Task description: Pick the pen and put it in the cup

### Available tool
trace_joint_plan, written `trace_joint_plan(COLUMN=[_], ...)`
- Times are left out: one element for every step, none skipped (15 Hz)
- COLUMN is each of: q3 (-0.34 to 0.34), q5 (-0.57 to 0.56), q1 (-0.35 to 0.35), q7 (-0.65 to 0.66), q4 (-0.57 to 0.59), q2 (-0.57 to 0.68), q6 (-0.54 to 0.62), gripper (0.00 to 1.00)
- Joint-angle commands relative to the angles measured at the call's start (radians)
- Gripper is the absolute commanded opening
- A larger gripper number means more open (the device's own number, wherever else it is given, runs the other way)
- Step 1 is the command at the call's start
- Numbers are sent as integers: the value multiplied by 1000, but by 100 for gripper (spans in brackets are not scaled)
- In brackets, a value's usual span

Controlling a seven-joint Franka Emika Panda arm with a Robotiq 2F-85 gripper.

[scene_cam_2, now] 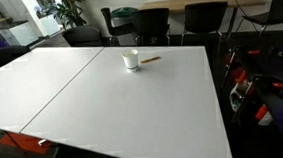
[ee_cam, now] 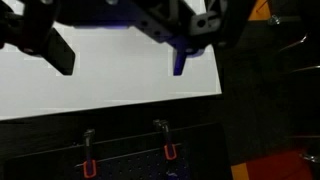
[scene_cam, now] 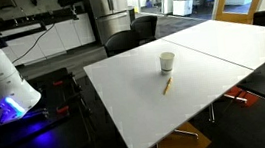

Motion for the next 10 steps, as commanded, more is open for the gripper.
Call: trace_joint_plan(q3=[-13,-13,-13,-13,-13,-13,-17,-22,-31,-41], q5=[-6,-6,-6,-6,-6,-6,-7,-10,-15,-19], q1=[16,16,16,16,16,16,20,22,25,26], q7=[8,8,8,8,8,8,-5,-15,-33,-54], q4=[2,2,2,2,2,2,-1,-2,-4,-5], q2=[2,2,2,2,2,2,-2,-5,-11,-16], q6=[-2,-2,-2,-2,-2,-2,1,6,15,24], gripper=[100,100,100,100,100,100,100,100,100,100])
